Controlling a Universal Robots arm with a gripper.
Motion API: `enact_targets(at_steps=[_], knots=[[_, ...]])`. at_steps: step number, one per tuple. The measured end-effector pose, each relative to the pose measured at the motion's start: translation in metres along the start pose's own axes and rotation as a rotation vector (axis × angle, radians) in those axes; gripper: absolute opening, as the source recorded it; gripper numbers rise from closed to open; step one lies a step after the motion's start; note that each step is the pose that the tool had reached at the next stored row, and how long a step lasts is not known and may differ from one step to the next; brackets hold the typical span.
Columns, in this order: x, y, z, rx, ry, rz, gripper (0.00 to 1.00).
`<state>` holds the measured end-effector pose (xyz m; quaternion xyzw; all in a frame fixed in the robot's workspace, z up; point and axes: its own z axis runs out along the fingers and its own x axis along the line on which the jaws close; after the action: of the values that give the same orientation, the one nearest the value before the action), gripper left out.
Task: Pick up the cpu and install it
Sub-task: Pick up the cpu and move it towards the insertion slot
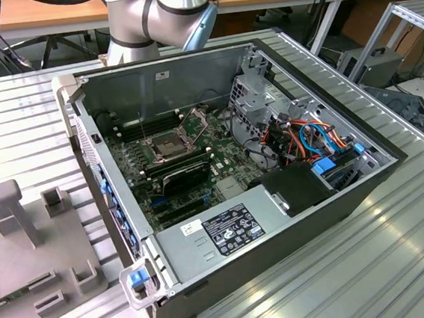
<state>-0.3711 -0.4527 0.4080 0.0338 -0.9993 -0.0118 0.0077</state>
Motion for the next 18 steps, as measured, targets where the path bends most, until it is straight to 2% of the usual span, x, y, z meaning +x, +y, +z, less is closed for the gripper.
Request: enact_targets(at_steps=[18], knots=[[-0.0213,-0.0014,-0.0004,0.0000,0.0000,0.000,0.55]])
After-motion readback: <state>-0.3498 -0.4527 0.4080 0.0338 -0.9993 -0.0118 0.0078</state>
